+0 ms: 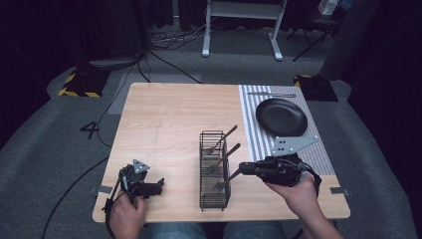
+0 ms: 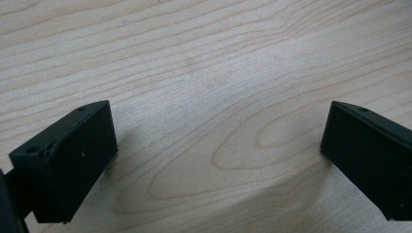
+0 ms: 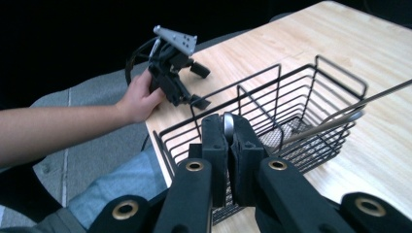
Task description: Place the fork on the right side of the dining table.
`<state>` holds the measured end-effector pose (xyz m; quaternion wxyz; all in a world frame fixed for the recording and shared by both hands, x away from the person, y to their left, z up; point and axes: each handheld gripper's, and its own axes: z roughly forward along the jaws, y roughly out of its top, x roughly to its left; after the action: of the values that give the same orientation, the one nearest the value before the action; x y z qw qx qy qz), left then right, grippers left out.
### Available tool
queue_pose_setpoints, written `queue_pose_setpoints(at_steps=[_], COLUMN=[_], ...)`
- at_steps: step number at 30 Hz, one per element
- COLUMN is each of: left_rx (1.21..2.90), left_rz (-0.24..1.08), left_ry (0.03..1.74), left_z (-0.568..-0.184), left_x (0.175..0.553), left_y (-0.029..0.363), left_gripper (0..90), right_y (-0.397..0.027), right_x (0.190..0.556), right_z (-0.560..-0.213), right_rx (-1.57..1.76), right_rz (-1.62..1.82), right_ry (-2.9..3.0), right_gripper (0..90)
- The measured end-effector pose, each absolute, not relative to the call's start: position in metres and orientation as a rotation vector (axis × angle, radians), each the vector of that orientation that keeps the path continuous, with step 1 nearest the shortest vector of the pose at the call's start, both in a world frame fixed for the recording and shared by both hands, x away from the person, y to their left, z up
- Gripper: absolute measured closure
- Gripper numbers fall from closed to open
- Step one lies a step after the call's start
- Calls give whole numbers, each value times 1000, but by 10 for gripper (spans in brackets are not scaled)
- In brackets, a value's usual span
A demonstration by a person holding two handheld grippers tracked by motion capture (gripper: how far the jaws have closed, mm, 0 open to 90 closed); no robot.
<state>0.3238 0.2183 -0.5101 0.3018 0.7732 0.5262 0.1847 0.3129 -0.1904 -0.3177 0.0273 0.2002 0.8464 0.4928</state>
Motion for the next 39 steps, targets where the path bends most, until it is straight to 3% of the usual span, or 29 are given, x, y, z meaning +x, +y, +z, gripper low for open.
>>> queue_pose_setpoints(at_steps=[14, 39], left_rx=[2051, 2051], left_rz=[490, 489], left_ry=[1395, 1396], left_z=[-510, -510], left_x=[324, 324], left_y=[218, 218], left_gripper=[0, 0], right_y=[-214, -270], right_x=[313, 325], right_z=[-288, -266], right_rx=[669, 826], right_rz=[1593, 1588], right_ry=[2485, 2293], right_gripper=[869, 869])
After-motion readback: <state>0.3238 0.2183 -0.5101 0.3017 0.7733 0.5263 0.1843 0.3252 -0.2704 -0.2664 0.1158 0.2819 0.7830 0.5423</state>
